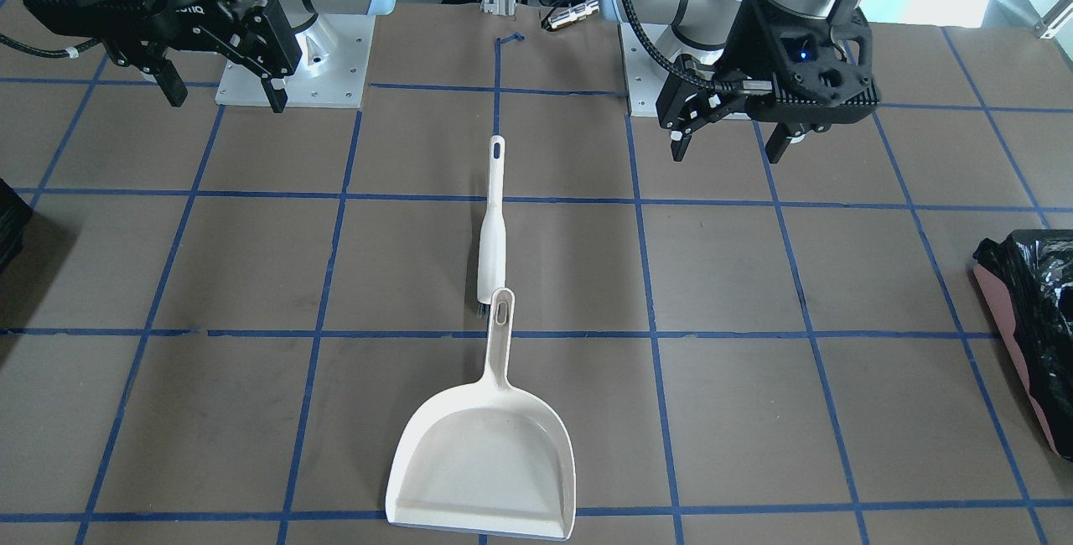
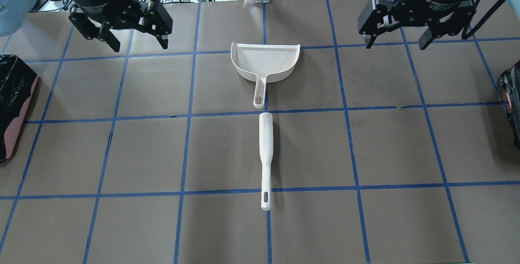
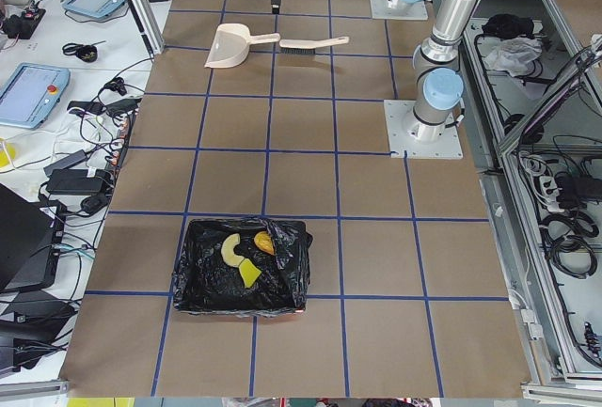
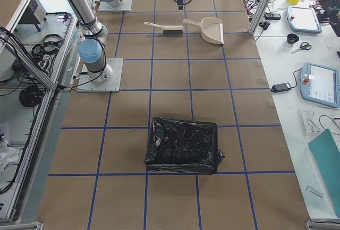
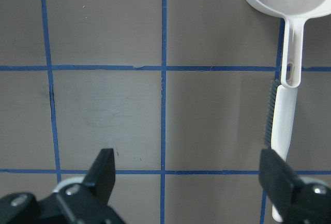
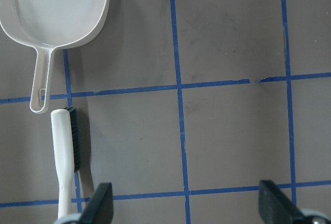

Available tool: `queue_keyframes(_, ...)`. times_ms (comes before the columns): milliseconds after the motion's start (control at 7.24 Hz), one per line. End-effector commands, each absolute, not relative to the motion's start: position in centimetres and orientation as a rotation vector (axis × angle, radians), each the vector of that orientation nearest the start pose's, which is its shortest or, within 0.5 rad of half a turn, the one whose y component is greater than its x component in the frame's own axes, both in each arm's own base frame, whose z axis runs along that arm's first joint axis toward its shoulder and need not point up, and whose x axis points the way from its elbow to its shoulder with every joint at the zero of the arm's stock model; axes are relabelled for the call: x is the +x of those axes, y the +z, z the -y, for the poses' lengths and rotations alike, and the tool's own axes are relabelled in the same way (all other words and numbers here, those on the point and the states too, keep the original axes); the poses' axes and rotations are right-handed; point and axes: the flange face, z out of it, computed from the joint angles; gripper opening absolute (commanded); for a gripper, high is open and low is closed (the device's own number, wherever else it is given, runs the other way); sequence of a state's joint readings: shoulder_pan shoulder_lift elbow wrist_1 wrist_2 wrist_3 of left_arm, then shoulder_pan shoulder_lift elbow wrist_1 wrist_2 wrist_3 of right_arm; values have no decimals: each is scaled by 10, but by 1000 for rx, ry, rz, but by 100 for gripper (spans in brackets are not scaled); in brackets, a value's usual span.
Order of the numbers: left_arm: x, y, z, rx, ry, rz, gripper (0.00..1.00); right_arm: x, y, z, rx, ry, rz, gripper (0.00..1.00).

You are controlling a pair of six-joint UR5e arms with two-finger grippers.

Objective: Sweep and dump trash in nearest bin

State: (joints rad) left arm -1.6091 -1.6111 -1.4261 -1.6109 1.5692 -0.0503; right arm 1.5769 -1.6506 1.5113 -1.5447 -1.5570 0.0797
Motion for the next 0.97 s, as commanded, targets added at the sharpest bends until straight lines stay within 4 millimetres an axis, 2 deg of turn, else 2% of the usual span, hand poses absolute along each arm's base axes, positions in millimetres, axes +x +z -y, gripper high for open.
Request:
queue_keyframes(0, -150, 535, 508, -22, -99, -3142, 100, 138, 553, 464, 114, -176, -3116, 100)
queue_keyframes(415, -149, 533, 508, -24, -92, -3141, 100, 138, 552, 464, 114, -174, -3116, 100)
queue_keyframes(553, -147, 527, 506, -27, -77, -3141, 100, 138, 552, 464, 114, -174, -3116, 100)
queue_keyframes(691, -134, 523, 509, -65, -65, -3140, 100, 138, 552, 464, 114, -174, -3116, 100)
queue_keyframes(829, -112, 520, 513, -20, -58, -3146, 100, 137, 552, 464, 114, -174, -3118, 100)
